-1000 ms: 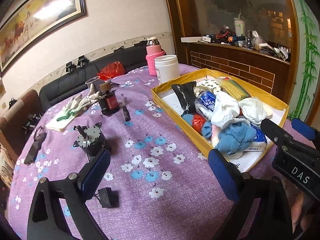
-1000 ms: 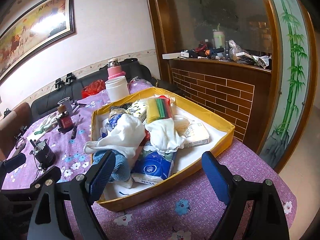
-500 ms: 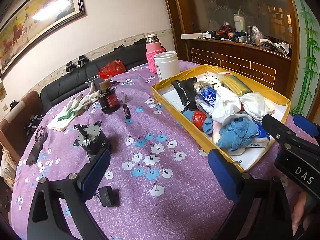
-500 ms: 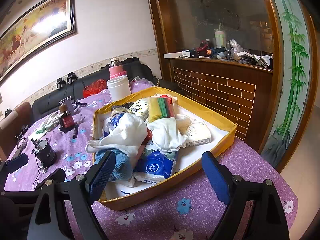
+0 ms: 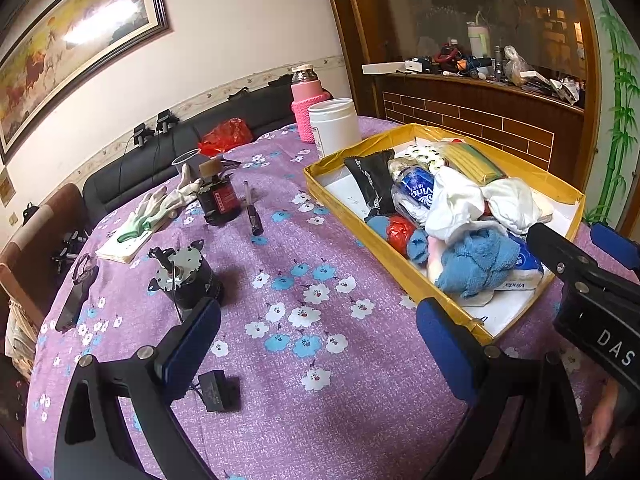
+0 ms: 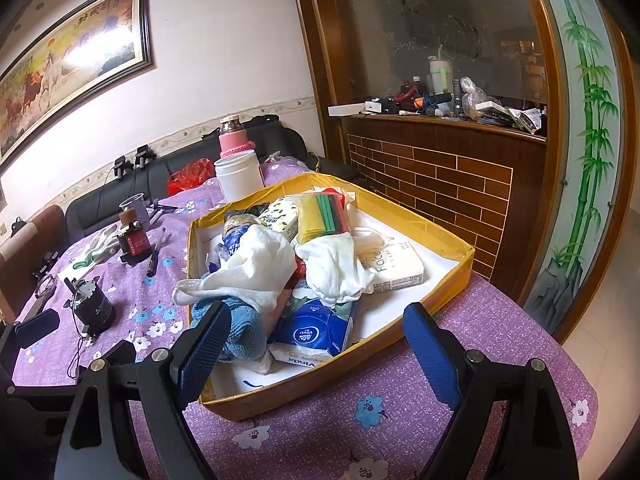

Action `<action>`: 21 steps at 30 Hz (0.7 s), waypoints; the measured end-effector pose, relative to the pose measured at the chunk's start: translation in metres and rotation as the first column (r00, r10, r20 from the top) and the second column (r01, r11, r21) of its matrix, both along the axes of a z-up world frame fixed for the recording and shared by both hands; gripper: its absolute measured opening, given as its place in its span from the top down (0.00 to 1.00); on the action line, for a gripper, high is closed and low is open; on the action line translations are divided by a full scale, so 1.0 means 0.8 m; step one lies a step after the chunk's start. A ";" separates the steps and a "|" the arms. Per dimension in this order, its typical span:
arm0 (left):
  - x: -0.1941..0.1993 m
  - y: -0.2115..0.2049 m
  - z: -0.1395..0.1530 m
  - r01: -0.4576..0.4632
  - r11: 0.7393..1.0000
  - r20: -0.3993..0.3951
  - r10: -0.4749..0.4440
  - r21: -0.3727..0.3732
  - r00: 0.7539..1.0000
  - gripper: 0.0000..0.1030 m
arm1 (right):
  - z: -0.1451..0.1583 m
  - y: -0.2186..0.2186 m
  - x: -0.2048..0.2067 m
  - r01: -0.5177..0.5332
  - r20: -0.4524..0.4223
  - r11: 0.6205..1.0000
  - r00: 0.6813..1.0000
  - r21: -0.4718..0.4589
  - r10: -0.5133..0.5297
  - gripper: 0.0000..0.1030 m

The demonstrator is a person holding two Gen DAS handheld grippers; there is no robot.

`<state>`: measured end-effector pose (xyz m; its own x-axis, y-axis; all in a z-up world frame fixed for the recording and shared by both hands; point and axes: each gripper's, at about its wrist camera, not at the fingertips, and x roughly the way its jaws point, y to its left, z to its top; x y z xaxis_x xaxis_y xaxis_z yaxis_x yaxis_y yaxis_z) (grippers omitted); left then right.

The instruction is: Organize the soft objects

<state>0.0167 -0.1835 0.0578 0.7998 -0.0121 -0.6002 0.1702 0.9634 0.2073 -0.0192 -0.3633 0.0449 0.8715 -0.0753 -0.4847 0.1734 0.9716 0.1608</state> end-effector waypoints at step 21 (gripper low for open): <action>0.001 0.001 -0.002 0.004 1.000 -0.008 -0.004 0.006 1.000 0.05 | -0.001 0.000 0.000 0.000 0.001 1.000 1.000 -0.001 0.000 0.12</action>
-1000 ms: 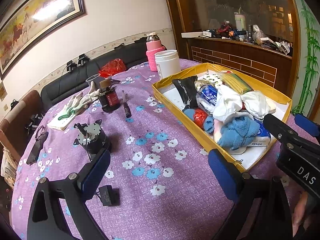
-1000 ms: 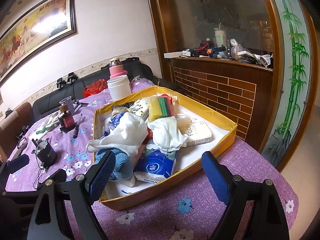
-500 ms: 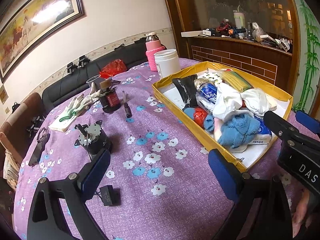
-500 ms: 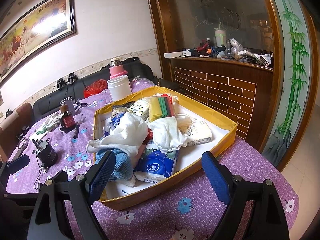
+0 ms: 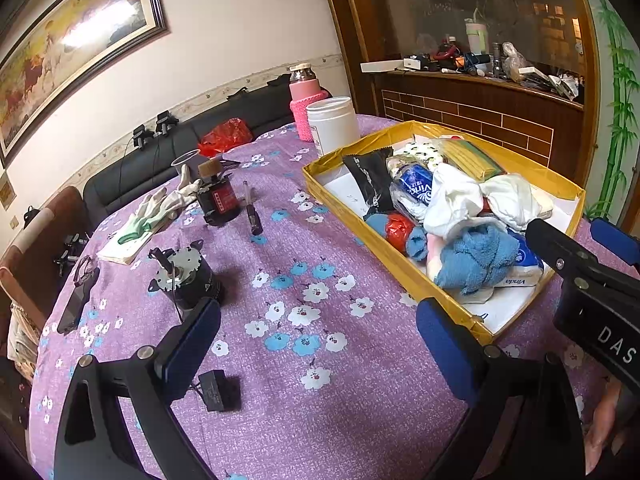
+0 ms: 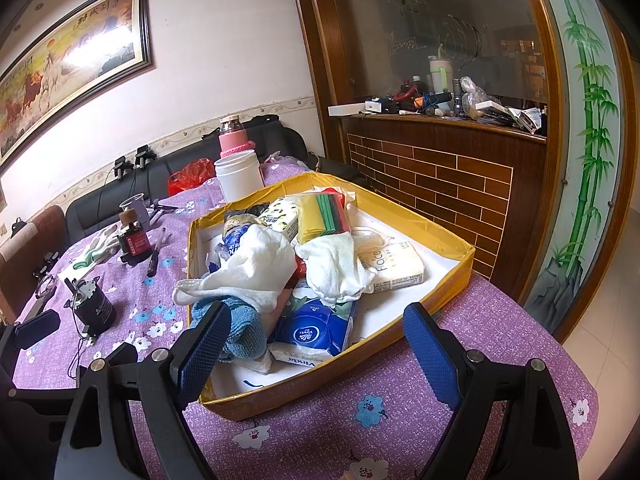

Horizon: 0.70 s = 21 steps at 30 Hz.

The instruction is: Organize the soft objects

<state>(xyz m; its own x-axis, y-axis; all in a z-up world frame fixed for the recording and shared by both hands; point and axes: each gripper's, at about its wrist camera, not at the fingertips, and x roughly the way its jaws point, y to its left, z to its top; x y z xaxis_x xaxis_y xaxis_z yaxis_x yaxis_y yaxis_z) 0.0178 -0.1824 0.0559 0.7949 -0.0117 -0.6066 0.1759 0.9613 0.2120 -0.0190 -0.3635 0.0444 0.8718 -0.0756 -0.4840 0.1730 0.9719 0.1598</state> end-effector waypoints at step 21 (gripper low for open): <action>-0.003 -0.003 -0.001 0.019 1.000 0.005 -0.019 0.018 1.000 0.05 | 0.000 0.002 0.001 -0.004 0.001 1.000 1.000 0.003 0.004 0.12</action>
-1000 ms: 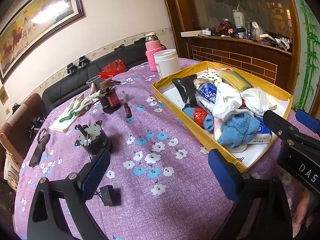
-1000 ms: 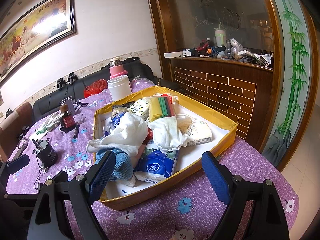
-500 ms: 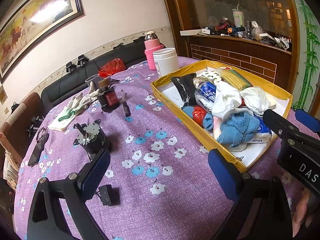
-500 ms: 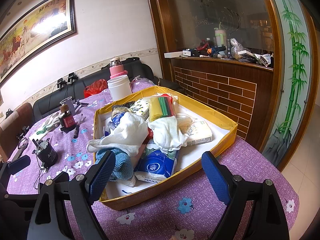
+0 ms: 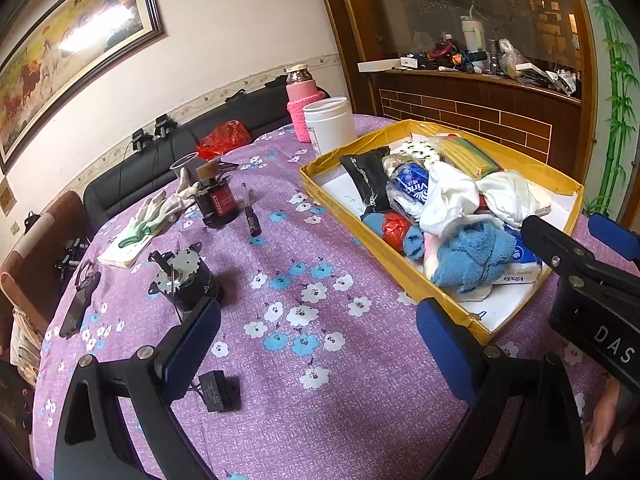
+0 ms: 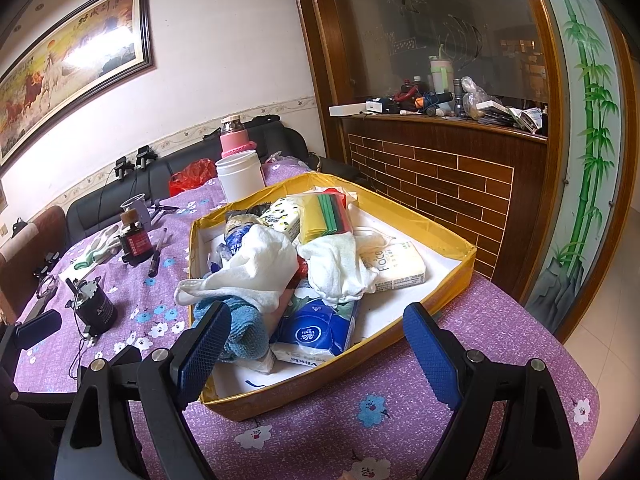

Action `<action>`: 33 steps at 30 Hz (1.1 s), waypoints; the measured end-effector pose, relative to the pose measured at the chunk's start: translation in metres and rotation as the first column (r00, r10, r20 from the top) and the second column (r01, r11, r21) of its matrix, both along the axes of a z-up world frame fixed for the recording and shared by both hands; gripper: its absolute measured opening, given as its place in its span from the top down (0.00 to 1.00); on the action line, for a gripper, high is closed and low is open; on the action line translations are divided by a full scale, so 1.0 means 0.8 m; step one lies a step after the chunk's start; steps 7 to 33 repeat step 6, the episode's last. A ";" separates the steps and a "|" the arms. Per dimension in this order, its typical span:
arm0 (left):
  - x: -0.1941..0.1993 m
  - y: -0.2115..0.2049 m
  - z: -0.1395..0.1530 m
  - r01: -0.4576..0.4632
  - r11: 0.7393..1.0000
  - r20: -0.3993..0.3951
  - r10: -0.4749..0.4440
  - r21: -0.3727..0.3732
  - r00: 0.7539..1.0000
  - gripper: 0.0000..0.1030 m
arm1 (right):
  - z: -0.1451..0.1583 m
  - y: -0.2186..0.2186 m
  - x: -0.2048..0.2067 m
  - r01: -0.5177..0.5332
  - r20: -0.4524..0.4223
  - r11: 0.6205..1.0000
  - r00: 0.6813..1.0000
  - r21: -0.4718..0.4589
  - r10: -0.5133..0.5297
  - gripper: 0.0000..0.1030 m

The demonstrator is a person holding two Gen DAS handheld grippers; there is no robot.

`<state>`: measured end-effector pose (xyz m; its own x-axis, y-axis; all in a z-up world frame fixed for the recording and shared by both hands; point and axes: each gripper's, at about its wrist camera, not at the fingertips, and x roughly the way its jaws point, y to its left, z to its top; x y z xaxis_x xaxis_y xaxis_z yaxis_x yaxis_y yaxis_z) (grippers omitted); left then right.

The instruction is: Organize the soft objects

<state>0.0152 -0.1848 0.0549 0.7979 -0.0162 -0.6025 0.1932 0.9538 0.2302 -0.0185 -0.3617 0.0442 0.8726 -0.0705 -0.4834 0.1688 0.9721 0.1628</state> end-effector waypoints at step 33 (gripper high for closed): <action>-0.003 -0.001 0.000 0.020 1.000 -0.012 -0.020 -0.013 1.000 0.05 | 0.002 0.001 -0.001 -0.004 0.008 1.000 1.000 0.003 0.004 0.12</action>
